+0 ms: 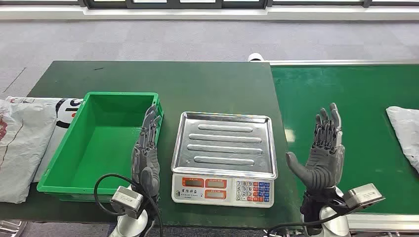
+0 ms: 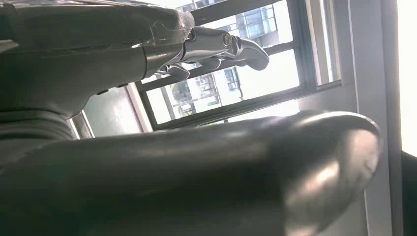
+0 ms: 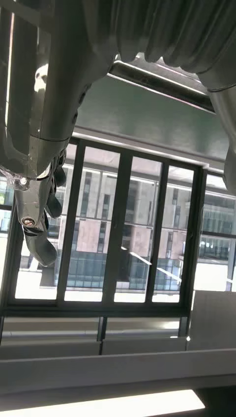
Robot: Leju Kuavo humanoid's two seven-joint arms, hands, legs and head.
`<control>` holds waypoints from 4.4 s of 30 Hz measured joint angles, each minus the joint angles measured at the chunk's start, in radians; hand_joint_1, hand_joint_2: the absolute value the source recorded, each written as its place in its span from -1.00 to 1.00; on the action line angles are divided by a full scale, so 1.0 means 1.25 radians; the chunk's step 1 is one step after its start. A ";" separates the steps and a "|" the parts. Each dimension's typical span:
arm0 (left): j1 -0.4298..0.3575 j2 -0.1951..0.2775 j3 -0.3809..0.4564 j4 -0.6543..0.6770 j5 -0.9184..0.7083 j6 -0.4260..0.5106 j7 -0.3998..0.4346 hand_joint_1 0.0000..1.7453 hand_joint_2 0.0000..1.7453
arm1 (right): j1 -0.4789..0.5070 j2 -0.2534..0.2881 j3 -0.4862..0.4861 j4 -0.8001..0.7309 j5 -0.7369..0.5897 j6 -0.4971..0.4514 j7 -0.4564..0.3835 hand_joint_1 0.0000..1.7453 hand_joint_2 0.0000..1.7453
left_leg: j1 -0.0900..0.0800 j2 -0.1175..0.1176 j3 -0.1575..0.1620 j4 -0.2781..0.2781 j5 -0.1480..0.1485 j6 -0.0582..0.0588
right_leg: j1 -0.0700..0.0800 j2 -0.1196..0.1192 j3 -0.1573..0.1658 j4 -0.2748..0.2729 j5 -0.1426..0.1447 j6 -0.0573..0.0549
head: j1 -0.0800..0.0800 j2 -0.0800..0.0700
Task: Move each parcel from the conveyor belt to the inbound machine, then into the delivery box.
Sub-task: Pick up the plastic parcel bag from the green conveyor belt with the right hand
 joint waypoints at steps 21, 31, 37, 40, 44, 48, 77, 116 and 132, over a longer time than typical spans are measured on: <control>0.005 0.000 0.000 -0.001 0.010 0.000 0.000 -1.00 -1.00 | 0.010 -0.005 0.000 -0.001 -0.001 -0.005 -0.007 -1.00 1.00 | 0.000 0.000 0.000 0.000 0.000 0.000 | 0.000 0.000 0.000 0.000 0.000 0.000 | 0.000 0.000; 0.010 0.000 0.000 -0.001 0.008 0.002 0.000 -1.00 -1.00 | 0.010 -0.009 0.000 -0.001 -0.008 -0.008 -0.006 -1.00 1.00 | 0.000 0.000 0.000 0.000 0.000 0.000 | 0.000 0.000 0.000 0.000 0.000 0.000 | 0.000 0.000; 0.012 0.000 0.000 -0.001 0.003 0.003 0.000 -1.00 -1.00 | 0.009 -0.014 -0.001 -0.001 0.016 -0.028 0.005 -1.00 1.00 | 0.000 0.000 0.000 0.000 0.000 0.000 | 0.000 0.000 0.000 0.000 0.000 0.000 | 0.000 0.000; 0.013 0.000 0.003 -0.003 -0.001 0.002 0.000 -1.00 -1.00 | 0.006 -0.019 -0.006 -0.001 0.038 -0.048 0.018 -1.00 1.00 | 0.000 0.000 0.000 0.000 0.000 0.000 | 0.000 0.000 0.000 0.000 0.000 0.000 | 0.000 0.000; 0.013 -0.001 0.011 -0.004 0.003 -0.002 0.000 -1.00 -1.00 | 0.002 -0.025 -0.019 -0.001 0.056 -0.070 0.022 -1.00 1.00 | 0.000 0.000 0.000 0.000 0.000 0.000 | 0.000 0.000 0.000 0.000 0.000 0.000 | 0.000 0.000; 0.010 -0.002 0.015 -0.002 0.031 -0.005 0.000 -1.00 -1.00 | 0.001 -0.028 -0.049 0.002 0.171 -0.175 0.066 -1.00 1.00 | 0.000 0.000 0.000 0.000 0.000 0.000 | 0.000 0.000 0.000 0.000 0.000 0.000 | 0.000 0.000; 0.038 -0.046 0.089 0.005 0.142 -0.069 0.000 -1.00 -1.00 | -0.647 -0.355 -0.177 0.923 0.995 -0.189 0.694 -1.00 1.00 | -0.002 -0.004 -0.006 0.002 0.005 0.003 | -0.002 -0.004 -0.004 0.000 0.006 0.003 | 0.000 0.000; 0.059 -0.069 0.154 0.005 0.151 -0.106 0.000 -1.00 -1.00 | -0.568 -0.443 -0.167 1.059 1.070 0.062 0.909 -1.00 1.00 | -0.002 -0.003 -0.006 0.002 0.005 0.003 | -0.002 -0.004 -0.005 0.000 0.006 0.003 | 0.000 0.000; 0.071 -0.070 0.160 0.009 0.156 -0.122 0.000 -1.00 -1.00 | -0.565 -0.452 -0.173 1.059 1.111 -0.047 0.924 -1.00 1.00 | -0.002 -0.003 -0.006 0.002 0.005 0.003 | -0.002 -0.004 -0.005 0.000 0.006 0.003 | 0.000 0.000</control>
